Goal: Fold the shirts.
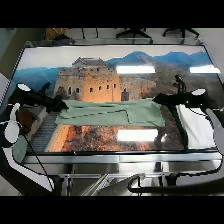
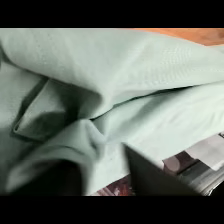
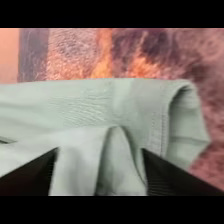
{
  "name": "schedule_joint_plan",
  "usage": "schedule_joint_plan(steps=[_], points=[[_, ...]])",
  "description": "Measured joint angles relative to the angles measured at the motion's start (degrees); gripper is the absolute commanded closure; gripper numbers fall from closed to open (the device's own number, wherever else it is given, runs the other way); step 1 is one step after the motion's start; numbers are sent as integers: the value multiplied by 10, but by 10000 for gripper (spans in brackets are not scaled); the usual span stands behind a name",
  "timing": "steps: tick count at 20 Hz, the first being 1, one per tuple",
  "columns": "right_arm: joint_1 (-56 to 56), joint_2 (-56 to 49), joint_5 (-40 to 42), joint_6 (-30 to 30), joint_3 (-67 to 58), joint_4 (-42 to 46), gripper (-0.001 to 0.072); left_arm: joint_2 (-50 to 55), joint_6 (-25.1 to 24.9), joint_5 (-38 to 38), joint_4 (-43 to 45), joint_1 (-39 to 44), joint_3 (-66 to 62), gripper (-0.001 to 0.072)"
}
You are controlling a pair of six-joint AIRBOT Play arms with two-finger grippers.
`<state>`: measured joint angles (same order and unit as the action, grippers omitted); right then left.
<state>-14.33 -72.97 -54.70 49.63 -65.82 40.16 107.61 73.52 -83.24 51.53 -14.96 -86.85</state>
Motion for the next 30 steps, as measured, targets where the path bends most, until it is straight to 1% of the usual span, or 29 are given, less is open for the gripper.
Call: schedule_joint_plan(steps=[3, 6, 9, 12, 13, 14, 15, 16, 17, 18, 19, 20, 23, 25, 30], points=[[-29, 6, -33, 9, -5, 21, 8, 9, 14, -47, 0, -6, -46, 3], [-41, -12, -80, 13, -6, 30, 6, 9, 32, -91, -3, -6, -87, 3], [-39, -44, -108, 16, -7, 29, 5, -8, 41, -106, -4, -2, -106, 4], [-30, -71, -134, 10, -8, 8, 9, -33, 45, -103, -6, 2, -113, 3], [-27, -79, -139, 6, -9, 2, 108, -41, 45, -102, -6, 3, -114, 4], [-23, -85, -141, 2, -8, 0, 425, -48, 46, -101, -6, 6, -115, 4], [-20, -92, -141, 2, -7, 7, 593, -56, 48, -99, -6, 11, -116, 4], [-18, -97, -145, 2, -6, 7, 651, -62, 48, -97, -6, 19, -116, 6], [-16, -99, -144, 1, -7, 10, 697, -67, 48, -93, -6, 29, -116, 148], [-15, -100, -147, 0, -7, 9, 698, -71, 48, -88, -7, 43, -117, 395], [-15, -100, -148, 0, -8, 8, 698, -73, 48, -80, -7, 57, -117, 659], [-14, -97, -148, -1, -9, 9, 698, -75, 47, -71, -6, 75, -117, 689], [-13, -70, -160, -2, -24, 24, 699, -77, 47, -54, -6, 140, -117, 691], [-13, -35, -179, 5, -47, 15, 699, -73, 40, -21, -2, 194, -117, 690], [-13, 50, -252, 59, -146, 14, 699, -12, 38, 127, 5, 351, -117, 690]])
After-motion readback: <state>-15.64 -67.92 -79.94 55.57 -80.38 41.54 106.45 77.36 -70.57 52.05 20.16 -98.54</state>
